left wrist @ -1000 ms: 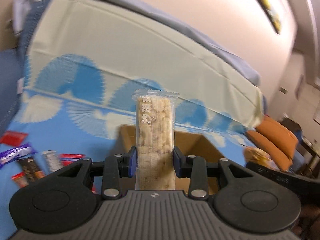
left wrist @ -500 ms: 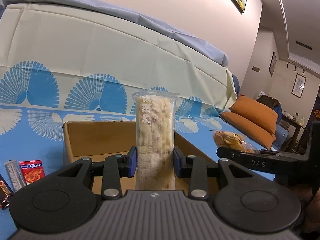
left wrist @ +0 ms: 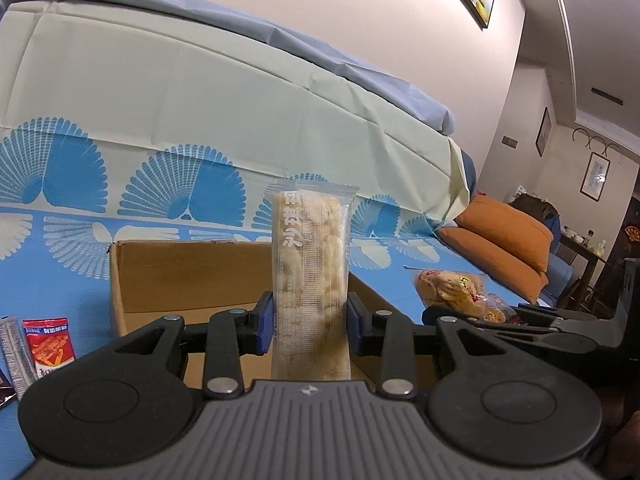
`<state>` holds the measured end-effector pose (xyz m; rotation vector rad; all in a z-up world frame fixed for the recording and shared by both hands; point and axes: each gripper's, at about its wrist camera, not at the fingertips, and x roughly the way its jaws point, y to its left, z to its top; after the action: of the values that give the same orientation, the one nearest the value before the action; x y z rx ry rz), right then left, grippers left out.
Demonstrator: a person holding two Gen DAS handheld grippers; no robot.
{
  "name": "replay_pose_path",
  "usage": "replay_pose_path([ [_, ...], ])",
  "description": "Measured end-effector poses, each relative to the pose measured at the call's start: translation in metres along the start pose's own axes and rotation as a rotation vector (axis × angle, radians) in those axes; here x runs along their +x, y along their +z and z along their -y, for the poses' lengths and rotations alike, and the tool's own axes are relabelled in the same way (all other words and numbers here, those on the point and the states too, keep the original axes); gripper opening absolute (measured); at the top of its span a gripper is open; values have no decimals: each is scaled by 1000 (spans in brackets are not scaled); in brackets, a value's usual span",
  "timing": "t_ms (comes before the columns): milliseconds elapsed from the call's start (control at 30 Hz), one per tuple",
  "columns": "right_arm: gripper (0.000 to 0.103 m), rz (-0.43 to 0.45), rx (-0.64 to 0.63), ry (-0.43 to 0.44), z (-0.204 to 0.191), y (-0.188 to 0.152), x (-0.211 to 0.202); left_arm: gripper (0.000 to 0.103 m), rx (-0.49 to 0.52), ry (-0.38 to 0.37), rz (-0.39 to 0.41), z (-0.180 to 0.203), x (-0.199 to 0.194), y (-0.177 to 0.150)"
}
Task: Organize snacks
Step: 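Carry the cracker bag and rice-cake pack toward the box with both tools, then open both tools to drop the snacks into the box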
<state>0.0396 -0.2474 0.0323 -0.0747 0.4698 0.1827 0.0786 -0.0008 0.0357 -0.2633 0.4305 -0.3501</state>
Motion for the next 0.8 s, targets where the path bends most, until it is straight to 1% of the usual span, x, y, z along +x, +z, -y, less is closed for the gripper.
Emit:
replay_pose_path([
  [567, 47, 11, -32, 8, -1, -1, -3, 40, -4, -16, 7, -2, 1, -1],
  [667, 48, 6, -36, 8, -1, -2, -2, 41, -16, -31, -7, -4, 4, -1],
  [700, 50, -4, -37, 6, -1, -2, -1, 45, -27, -43, -23, -4, 6, -1],
  [733, 57, -17, -40, -4, -1, -3, 1, 48, -36, -47, -40, -5, 8, -2],
  [767, 62, -28, -44, -16, -2, -3, 4, 55, -37, -45, -45, -5, 10, -2],
  [800, 69, -32, -43, -21, -2, -3, 5, 58, -32, -42, -46, -4, 10, -2],
])
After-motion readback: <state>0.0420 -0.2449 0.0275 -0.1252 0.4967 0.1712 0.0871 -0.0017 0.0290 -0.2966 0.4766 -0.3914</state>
